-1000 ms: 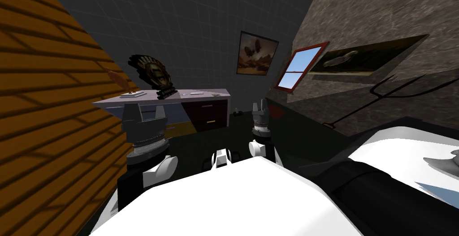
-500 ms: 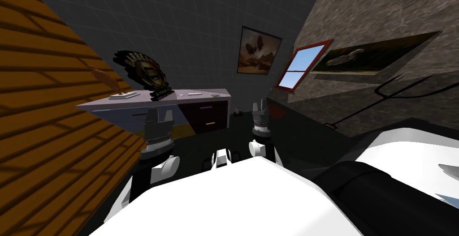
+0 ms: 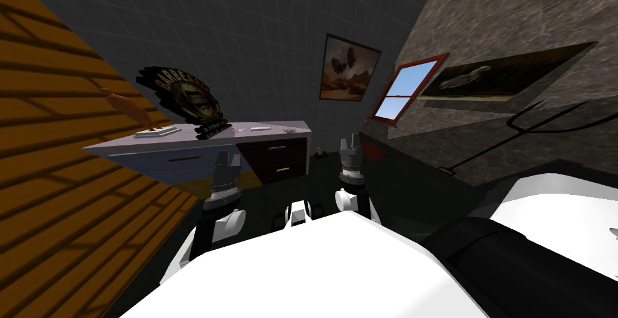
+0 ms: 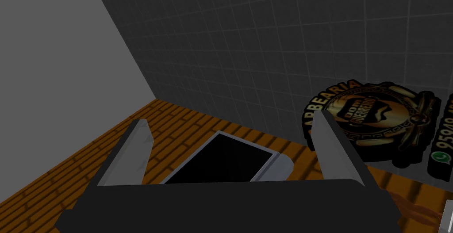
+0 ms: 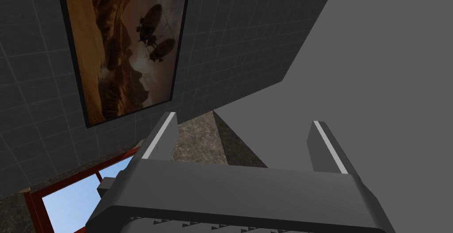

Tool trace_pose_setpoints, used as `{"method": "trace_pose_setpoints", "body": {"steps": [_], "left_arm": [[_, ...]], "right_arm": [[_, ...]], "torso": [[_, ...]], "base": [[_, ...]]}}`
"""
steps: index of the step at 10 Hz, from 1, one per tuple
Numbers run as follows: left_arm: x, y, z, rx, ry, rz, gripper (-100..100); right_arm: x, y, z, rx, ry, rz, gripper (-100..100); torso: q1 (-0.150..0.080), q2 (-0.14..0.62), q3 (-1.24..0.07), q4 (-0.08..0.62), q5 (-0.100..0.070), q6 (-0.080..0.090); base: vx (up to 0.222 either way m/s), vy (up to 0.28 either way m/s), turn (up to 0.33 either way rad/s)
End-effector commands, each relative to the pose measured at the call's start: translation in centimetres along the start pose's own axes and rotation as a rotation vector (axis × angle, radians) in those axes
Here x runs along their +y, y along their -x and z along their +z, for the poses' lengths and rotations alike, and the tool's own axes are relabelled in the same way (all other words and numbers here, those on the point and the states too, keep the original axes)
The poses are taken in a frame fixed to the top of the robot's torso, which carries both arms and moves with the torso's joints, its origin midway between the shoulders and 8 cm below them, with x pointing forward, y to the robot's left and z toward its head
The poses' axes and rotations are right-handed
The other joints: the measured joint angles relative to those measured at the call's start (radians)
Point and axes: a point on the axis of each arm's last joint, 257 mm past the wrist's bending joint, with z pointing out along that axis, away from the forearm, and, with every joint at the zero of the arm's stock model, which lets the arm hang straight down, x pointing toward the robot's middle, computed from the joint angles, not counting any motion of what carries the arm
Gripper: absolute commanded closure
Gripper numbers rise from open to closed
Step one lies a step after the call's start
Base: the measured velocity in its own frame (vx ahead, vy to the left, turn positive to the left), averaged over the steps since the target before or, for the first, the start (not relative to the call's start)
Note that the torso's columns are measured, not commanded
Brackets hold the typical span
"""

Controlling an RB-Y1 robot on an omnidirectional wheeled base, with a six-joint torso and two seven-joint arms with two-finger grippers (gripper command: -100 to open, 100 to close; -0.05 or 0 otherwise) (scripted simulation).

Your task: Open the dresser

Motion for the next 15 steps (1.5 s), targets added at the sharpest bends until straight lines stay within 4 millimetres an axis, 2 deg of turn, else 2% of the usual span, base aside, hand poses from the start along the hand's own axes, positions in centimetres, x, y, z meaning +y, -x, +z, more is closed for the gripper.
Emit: {"method": "trace_pose_setpoints", "body": {"steps": [1,8,15], "left_arm": [[3.1,-0.4,-0.7,0.012,0.061,0.006,-100],[9.9,-1.5,-3.2,0.037,0.206,0.012,-100],[17.2,-2.8,-7.1,0.069,0.373,0.018,-100]], "right_arm": [[0.0,0.0,0.0,0.000,0.000,0.000,0],[0.0,0.0,0.0,0.000,0.000,0.000,0],[0.0,0.0,0.0,0.000,0.000,0.000,0]], "torso": [[-0.002,0.001,0.000,0.000,-0.001,0.000],[-0.002,0.001,0.000,0.000,-0.001,0.000],[-0.001,0.001,0.000,0.000,0.000,0.000]], "base": [[0.105,-0.006,-0.016],[0.099,0.010,-0.016],[0.115,0.014,-0.019]]}}
